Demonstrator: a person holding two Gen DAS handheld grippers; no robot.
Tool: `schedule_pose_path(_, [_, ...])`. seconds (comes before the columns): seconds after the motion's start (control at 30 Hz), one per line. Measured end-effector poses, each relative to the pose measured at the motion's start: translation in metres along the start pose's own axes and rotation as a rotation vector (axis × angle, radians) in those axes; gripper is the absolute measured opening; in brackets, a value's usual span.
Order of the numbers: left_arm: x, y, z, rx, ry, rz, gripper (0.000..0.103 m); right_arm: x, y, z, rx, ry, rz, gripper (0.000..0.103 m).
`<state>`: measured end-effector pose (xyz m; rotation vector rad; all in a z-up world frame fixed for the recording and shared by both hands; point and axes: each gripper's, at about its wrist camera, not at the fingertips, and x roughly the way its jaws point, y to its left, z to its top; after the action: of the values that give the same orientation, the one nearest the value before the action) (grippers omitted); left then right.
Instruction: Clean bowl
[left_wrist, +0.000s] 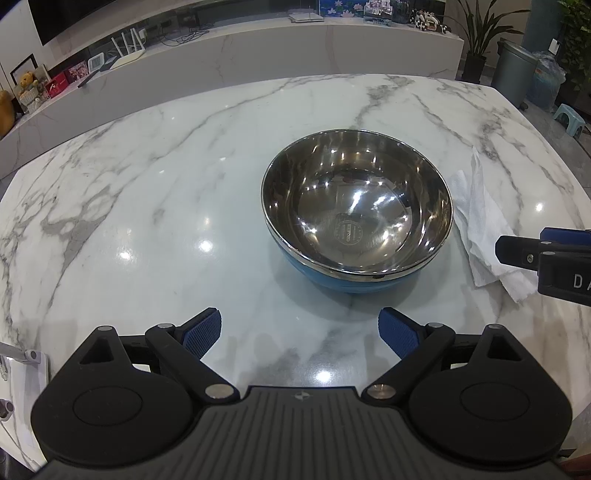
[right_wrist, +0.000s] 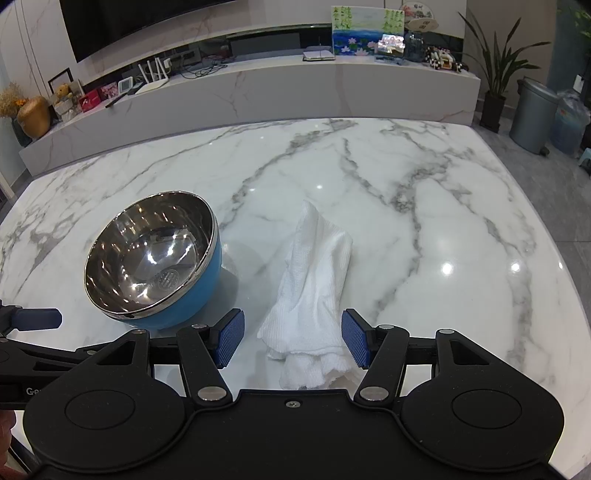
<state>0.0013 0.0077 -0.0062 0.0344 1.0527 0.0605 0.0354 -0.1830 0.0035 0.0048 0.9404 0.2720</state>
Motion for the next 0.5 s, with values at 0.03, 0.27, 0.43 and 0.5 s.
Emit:
schedule_pose_path(0.03, [-0.0001, 0.0002, 0.0004, -0.001, 0.000, 0.000, 0.093, -0.0002, 0.0000, -0.0002, 0.000, 0.000, 0.001, 0.057])
schedule_pose_path(0.27, [0.0004, 0.0008, 0.0000, 0.005, 0.001, -0.001, 0.093, 0.0007, 0.0006, -0.0003, -0.002, 0.000, 0.001, 0.057])
schedule_pose_path(0.43, [-0.0005, 0.0019, 0.0002, 0.005, -0.002, -0.003, 0.093, 0.0006, 0.0008, -0.0007, -0.005, 0.000, 0.000, 0.057])
schedule_pose_path(0.5, [-0.0009, 0.0022, 0.0000, 0.006, -0.003, -0.004, 0.093, 0.0006, 0.0008, -0.0011, -0.005, 0.001, -0.001, 0.057])
